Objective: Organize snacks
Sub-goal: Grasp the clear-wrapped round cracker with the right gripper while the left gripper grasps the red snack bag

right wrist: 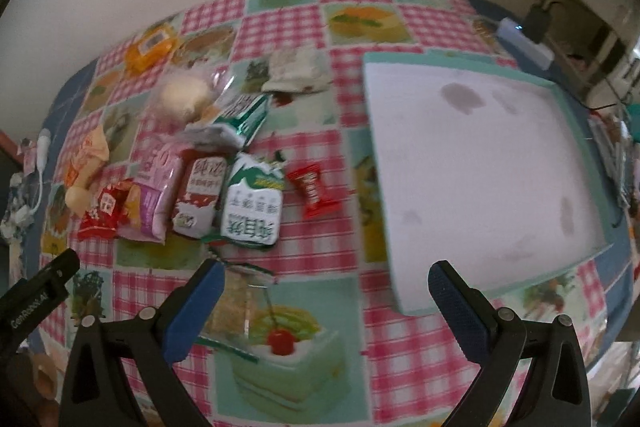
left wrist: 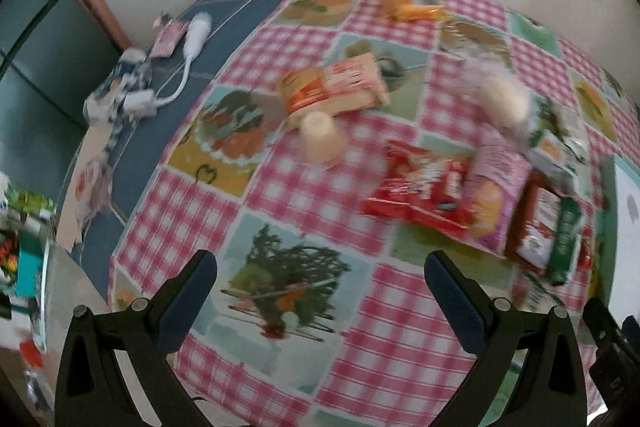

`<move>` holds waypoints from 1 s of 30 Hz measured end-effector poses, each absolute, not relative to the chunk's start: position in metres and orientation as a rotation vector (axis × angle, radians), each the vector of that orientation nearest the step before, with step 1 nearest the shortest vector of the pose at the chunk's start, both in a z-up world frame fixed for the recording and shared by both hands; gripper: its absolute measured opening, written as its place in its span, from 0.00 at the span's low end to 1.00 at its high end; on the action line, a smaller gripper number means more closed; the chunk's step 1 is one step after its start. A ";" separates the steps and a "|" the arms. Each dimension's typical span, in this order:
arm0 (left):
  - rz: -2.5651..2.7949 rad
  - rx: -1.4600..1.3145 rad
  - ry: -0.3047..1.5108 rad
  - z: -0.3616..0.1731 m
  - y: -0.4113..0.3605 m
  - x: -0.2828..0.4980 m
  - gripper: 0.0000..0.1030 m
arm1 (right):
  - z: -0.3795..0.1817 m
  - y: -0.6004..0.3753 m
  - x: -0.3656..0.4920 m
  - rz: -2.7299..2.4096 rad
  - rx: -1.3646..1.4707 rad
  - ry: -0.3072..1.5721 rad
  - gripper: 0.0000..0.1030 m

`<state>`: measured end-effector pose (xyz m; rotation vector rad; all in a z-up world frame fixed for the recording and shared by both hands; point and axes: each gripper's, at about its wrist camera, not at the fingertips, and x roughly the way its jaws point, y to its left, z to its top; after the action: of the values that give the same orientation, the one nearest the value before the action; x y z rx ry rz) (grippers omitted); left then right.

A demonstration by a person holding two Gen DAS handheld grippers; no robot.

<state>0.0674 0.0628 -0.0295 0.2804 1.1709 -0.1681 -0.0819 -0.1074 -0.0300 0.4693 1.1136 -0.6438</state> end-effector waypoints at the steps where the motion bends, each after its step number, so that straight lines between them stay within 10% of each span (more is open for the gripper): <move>1: -0.165 0.269 1.180 -0.032 0.066 0.070 1.00 | -0.033 -0.106 -0.078 -0.633 0.472 1.125 1.00; 20: -0.236 0.212 1.231 -0.048 0.081 0.104 1.00 | -0.100 -0.069 -0.032 -0.527 0.535 1.331 1.00; 30: -0.311 0.192 1.185 -0.034 0.054 0.112 1.00 | -0.098 -0.083 -0.034 -0.582 0.504 1.315 0.74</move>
<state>0.1117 0.0539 -0.0342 0.1924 1.1846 -0.3109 -0.0342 -0.0830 -0.0979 0.5037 1.3151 -0.5820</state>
